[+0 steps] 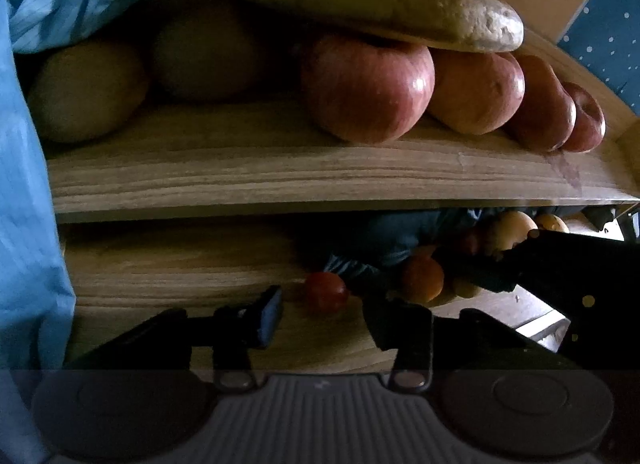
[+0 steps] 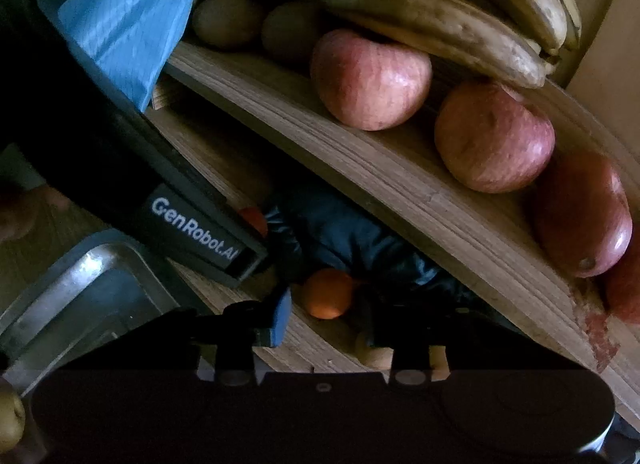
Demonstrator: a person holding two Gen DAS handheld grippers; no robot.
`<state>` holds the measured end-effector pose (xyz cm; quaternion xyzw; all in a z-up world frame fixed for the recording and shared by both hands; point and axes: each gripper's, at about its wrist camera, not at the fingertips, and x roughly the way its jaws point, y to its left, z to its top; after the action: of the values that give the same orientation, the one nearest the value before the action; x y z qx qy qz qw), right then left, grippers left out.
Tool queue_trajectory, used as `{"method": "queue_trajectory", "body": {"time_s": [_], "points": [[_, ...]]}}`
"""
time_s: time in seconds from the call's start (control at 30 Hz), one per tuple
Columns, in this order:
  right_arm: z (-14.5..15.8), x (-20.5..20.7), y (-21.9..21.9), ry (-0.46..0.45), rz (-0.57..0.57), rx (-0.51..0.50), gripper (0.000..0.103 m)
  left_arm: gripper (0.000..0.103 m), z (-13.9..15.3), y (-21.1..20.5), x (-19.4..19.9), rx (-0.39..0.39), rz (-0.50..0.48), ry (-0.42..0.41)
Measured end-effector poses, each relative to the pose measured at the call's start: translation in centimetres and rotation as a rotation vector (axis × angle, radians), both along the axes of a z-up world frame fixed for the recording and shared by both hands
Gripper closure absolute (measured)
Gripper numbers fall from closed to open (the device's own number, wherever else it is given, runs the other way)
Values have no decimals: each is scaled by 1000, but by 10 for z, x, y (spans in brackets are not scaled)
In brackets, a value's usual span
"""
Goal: Organize fruits
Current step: 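Close the left tool on the cherry tomato while the right tool closes on the tangerine, then carry the tomato with the left tool while the right tool carries the tangerine to the tray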
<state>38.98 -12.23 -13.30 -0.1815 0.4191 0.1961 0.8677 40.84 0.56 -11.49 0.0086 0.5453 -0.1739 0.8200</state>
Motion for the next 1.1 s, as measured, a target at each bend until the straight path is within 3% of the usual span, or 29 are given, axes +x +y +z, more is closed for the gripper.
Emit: {"method": "queue_trajectory", "body": {"time_s": [0.27, 1.1], "points": [[-3, -7, 2, -12, 0, -13, 72, 76, 6, -11, 20, -6, 1, 6], [22, -53, -18, -42, -11, 34, 72, 78, 26, -39, -19, -26, -42, -36]]}}
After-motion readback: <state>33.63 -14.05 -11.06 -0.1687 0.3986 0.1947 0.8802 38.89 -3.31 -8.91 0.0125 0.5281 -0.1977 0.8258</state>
